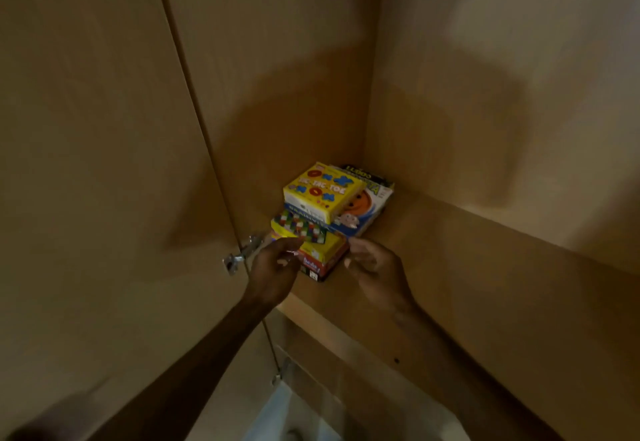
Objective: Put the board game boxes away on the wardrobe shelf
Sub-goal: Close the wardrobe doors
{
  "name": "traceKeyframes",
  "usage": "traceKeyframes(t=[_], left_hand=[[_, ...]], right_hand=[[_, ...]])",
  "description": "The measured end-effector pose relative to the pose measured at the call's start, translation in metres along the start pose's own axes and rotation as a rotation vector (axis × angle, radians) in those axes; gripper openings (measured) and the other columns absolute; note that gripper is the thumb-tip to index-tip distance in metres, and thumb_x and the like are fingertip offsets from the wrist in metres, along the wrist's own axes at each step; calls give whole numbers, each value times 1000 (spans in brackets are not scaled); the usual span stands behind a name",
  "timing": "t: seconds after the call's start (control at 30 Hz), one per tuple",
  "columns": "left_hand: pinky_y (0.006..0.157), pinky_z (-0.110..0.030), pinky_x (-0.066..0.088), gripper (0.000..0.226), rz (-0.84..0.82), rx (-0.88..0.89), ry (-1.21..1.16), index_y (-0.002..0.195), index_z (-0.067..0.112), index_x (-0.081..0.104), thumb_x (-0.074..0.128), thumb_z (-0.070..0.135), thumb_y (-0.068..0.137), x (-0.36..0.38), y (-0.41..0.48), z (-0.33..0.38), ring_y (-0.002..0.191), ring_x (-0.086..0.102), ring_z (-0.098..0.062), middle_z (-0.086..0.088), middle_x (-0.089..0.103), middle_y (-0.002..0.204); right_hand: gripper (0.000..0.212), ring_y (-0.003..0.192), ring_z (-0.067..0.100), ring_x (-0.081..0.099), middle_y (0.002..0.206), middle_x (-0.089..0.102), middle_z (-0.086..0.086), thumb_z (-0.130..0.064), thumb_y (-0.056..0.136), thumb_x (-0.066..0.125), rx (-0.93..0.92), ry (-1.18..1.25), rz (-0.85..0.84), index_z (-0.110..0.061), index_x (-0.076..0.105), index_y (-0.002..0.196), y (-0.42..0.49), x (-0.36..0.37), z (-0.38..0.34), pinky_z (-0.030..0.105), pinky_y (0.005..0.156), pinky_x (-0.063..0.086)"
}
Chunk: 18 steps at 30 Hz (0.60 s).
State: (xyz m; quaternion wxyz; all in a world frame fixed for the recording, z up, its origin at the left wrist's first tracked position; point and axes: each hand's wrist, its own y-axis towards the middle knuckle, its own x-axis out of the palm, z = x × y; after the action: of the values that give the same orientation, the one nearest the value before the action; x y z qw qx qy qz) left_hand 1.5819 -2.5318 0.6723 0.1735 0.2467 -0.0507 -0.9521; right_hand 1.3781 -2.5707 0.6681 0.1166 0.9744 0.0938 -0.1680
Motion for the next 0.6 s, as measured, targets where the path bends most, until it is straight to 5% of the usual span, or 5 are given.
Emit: traceKeyframes(t=[0.27,0.43,0.6], left_hand=[[76,-14,50,27,-69,-127,-119,110,12,69,63,1,87,3,-126,-7,92,64,-2,5,68,107],[73,-2,44,24,-103,-70,-137,110,4,68,60,-2,88,-20,-181,-7,91,62,3,0,68,108],[77,-7,47,24,-181,-26,-226,111,10,67,60,1,90,-61,-242,-2,85,62,12,11,67,101]], right_hand=[[25,93,6,65,98,71,-5,-12,83,68,195,58,-10,-25,68,105,-119,-2,11,11,77,46],[21,78,-7,61,90,70,-14,-9,83,67,187,-8,53,-27,68,94,-186,4,-11,5,71,44],[18,83,4,62,93,70,-8,-11,83,70,169,-42,160,-16,71,100,-262,20,-41,4,69,43]])
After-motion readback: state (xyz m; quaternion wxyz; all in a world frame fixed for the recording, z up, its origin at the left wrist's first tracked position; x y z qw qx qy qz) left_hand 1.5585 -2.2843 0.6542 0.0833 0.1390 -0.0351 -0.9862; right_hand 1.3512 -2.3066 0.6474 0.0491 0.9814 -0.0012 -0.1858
